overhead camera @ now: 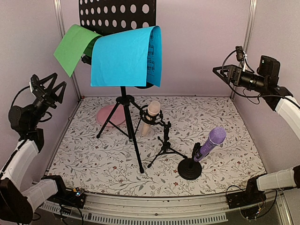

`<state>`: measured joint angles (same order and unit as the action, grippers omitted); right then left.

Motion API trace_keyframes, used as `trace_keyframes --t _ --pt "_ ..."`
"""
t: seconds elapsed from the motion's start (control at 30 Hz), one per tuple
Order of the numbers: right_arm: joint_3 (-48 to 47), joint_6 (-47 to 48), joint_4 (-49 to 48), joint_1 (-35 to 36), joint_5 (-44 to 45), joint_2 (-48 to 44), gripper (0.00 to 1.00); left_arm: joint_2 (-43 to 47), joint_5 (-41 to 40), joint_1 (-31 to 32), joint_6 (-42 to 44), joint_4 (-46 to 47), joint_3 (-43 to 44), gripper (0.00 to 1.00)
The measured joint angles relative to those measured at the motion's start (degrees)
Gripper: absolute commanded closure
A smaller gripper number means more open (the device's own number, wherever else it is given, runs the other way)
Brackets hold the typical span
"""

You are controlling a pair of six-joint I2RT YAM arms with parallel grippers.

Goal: Pack up the instrument practice props

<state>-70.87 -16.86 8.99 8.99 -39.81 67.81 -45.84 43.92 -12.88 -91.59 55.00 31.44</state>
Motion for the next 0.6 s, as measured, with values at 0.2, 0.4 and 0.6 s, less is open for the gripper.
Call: trace_keyframes --t 0.2,0.4,0.6 --pt "-2.3 0.5 0.2 2.2 -0.1 1.0 0.01 -3.2 -2.4 0.0 -4.2 3.9 0.5 0.19" --pt "-7.4 3.1 1.2 7.9 0.8 1.8 0.01 -5.3 -3.7 -0.1 -4.9 4.0 2.3 0.19" --pt "-8.7 4.2 -3.1 9.7 -0.2 0.4 0.01 -6.3 -5.2 -0.1 -5.1 3.7 2.3 0.19"
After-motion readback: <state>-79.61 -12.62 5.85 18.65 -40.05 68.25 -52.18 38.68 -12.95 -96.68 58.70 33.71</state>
